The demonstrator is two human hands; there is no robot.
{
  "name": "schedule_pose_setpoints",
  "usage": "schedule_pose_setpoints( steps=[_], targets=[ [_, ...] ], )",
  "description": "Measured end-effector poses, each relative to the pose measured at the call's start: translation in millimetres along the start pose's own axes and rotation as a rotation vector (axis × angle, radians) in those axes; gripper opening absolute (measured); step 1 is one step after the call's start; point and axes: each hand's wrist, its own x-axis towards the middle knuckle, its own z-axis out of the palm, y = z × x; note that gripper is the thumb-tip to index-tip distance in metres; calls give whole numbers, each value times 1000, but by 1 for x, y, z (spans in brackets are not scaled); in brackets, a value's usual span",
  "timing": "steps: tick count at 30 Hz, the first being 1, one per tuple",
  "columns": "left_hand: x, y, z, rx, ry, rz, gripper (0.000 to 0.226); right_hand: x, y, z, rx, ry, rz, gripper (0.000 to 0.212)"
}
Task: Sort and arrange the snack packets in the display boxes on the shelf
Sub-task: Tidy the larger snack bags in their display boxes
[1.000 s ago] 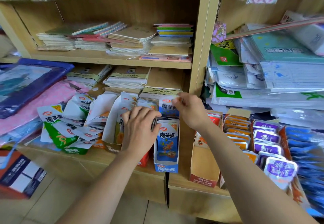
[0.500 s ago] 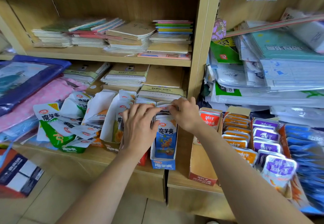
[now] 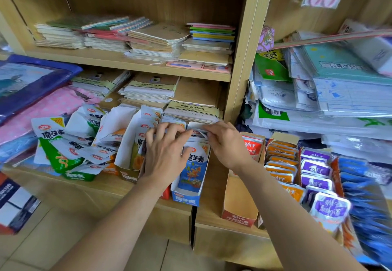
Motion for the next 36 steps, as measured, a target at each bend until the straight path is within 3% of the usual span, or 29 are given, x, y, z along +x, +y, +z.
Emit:
schedule_pose_setpoints(
  steps=[5, 9, 15, 19, 23, 27, 33, 36],
  targets=[
    [3, 0, 0, 1, -43, 9, 41, -3, -8, -10, 54, -5, 25, 36],
    [1, -1, 0, -26, -12, 23, 29, 2, -6, -8, 38, 125, 37, 10],
    [1, -2, -1, -102, 15, 61, 11, 15, -9, 1, -32, 181, 59, 19],
    [5, -4, -8, -140, -66, 106, 16, 20, -7, 3, -69, 190, 71, 27],
    [13, -5, -14, -135, -94, 131, 22, 12, -7, 0, 47, 186, 117, 17],
    [18, -2, -10, -164, 5, 107, 16, 7, -4, -5, 149, 231, 80, 20],
    [22, 10, -2, -103, 200, 37, 10, 4, 0, -11, 233, 118, 98, 30],
    [20, 13, 5, -109, 198, 27, 13, 2, 0, -12, 319, 41, 152, 34]
  ],
)
